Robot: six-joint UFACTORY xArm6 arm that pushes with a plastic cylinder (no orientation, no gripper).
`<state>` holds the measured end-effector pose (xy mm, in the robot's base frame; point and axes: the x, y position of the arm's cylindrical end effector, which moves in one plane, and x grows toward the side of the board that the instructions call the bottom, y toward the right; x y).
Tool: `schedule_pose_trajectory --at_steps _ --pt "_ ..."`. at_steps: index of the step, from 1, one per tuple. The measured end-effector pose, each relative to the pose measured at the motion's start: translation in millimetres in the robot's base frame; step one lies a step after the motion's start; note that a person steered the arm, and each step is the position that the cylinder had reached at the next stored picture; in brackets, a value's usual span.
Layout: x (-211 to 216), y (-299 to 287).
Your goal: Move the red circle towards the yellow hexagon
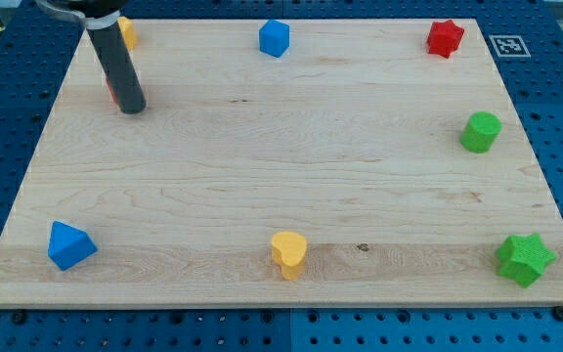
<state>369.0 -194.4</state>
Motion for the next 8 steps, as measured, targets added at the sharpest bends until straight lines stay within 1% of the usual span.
schedule_pose_trajectory --at_steps 1,4,7,8 --pt "-12.3 0.0" --pt "-20.4 0.0" --pt "-20.4 0.7" --pt "-18.5 10.4"
